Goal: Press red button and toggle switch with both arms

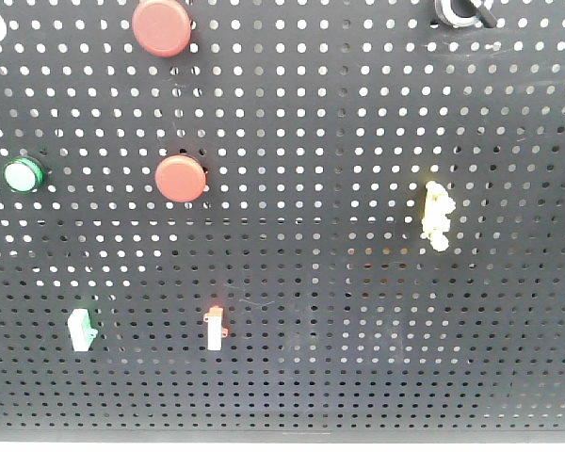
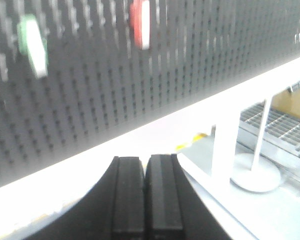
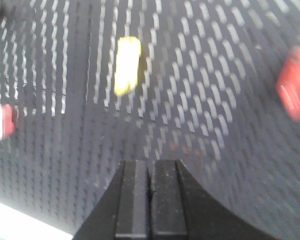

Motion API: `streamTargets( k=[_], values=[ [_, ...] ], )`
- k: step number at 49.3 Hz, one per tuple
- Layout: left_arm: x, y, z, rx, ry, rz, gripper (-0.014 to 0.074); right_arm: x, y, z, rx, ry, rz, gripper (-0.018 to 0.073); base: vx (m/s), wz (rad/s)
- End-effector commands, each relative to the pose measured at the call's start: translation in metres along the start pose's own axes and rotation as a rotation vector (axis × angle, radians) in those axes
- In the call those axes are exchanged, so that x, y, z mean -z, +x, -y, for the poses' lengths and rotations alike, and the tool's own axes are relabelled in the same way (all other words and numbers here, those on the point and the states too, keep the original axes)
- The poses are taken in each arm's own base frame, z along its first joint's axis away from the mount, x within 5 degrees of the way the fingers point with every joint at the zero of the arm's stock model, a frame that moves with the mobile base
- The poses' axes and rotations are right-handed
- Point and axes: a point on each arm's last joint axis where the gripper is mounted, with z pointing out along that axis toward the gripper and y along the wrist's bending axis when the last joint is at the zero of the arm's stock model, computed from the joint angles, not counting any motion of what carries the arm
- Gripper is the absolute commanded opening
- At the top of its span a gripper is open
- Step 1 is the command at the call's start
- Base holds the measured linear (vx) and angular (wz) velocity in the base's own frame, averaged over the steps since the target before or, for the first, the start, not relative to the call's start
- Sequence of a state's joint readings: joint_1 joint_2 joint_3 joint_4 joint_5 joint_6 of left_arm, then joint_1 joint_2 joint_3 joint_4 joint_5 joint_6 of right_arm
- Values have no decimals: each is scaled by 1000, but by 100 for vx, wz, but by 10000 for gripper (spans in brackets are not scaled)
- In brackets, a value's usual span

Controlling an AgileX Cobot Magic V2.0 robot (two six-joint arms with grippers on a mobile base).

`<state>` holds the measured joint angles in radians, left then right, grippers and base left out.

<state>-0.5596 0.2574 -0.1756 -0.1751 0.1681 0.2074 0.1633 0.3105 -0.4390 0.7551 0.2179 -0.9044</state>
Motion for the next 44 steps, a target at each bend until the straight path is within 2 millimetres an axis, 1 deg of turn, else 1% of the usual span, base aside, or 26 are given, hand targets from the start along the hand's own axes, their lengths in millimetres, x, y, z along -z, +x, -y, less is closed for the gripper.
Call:
streamTargets(
  k=[1,6,16,21,35,40,44],
  values=[
    [4,-17,-4,25,-43,221,2,12,1,7,3,114,107,-3,0,0],
    [4,-16,-5,25,-58,271,2,17,11,7,-1,141,130,-3,0,0],
    [4,-16,-5,25,-58,271,2,14,31,1,-22,97,55,-3,0,0],
    [4,-16,-5,25,-58,271,2,13,37,-1,-24,89,34,-3,0,0],
    [3,-15,-5,25,-58,268,2,13,39,-1,-23,86,27,-3,0,0],
    [4,-6,-6,16,-78,262,2,13,39,-1,-23,86,27,-3,0,0],
    [8,4,-11,5,-152,269,2,13,39,-1,-23,86,27,-3,0,0]
  ],
)
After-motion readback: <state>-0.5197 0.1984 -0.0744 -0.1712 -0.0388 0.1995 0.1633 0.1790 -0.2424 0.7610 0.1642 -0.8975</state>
